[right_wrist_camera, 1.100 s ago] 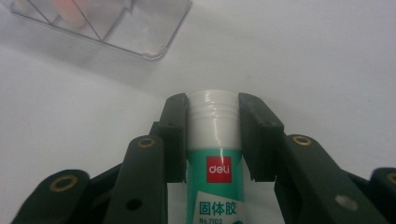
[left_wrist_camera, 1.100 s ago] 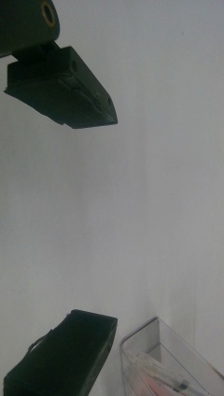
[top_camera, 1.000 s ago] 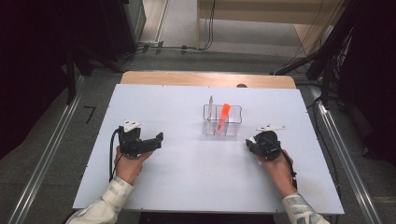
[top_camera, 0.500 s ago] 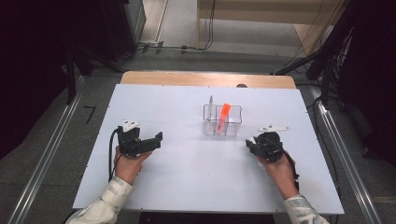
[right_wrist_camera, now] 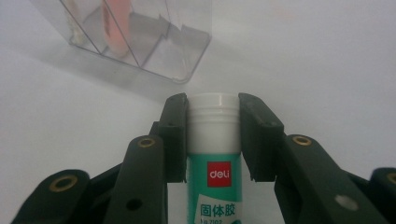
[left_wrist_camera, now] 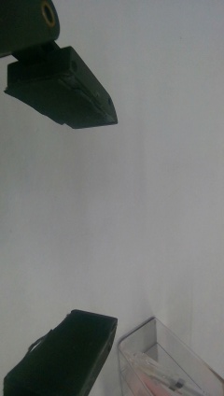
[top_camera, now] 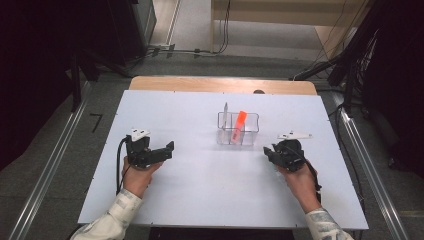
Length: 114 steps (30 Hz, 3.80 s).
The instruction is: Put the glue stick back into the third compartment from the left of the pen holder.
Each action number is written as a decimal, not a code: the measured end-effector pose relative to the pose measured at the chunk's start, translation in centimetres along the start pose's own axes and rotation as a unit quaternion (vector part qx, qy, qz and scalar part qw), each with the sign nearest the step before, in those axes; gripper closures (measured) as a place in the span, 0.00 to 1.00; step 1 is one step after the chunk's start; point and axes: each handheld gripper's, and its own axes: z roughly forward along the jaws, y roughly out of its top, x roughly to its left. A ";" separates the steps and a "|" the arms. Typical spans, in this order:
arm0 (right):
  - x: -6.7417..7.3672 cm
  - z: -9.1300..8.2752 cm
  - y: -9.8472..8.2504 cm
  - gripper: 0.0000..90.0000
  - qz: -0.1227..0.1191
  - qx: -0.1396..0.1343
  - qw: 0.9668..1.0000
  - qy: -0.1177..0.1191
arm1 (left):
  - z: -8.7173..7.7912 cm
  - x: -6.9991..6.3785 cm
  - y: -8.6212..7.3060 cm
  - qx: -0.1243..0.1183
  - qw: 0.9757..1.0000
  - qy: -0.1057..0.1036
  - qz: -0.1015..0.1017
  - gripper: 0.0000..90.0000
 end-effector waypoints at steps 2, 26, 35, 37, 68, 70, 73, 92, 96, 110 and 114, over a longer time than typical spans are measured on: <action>0.0 -0.1 0.3 0.70 -0.001 -0.005 1.000 0.003 | 0.0 0.0 0.0 0.001 1.000 0.000 0.000 0.05; 1.2 -1.1 4.8 0.70 0.016 -0.057 0.997 0.041 | 0.0 0.2 0.1 0.000 1.000 0.000 -0.002 0.05; 1.7 -1.0 6.4 0.70 0.015 -0.068 0.997 0.040 | 0.0 0.3 0.1 -0.002 1.000 0.001 -0.003 0.05; 1.7 -0.9 6.9 0.70 0.020 -0.071 0.996 0.043 | 0.1 0.3 0.1 0.000 1.000 0.001 -0.004 0.05; 1.8 1.9 11.7 0.70 0.059 -0.095 0.993 0.033 | 0.1 0.6 0.1 -0.001 1.000 0.001 -0.007 0.05; 1.9 2.0 11.9 0.70 0.062 -0.095 0.993 0.036 | 0.1 0.6 0.1 -0.001 1.000 0.001 -0.008 0.05; 2.0 2.3 12.1 0.70 0.064 -0.098 0.993 0.034 | 0.1 0.7 0.1 -0.001 1.000 0.001 -0.008 0.05; 1.4 3.2 12.6 0.70 0.083 -0.105 0.990 0.039 | 0.1 0.8 0.2 0.001 1.000 0.001 -0.009 0.05; 1.4 3.4 12.6 0.70 0.089 -0.103 0.990 0.040 | 0.1 0.8 0.2 0.000 1.000 0.000 -0.009 0.05; 1.2 3.3 12.5 0.69 0.092 -0.106 0.989 0.041 | 0.1 0.8 0.2 0.000 1.000 0.001 -0.010 0.05; 1.2 3.2 12.5 0.69 0.091 -0.106 0.989 0.039 | 0.1 0.9 0.2 0.000 1.000 0.000 -0.011 0.05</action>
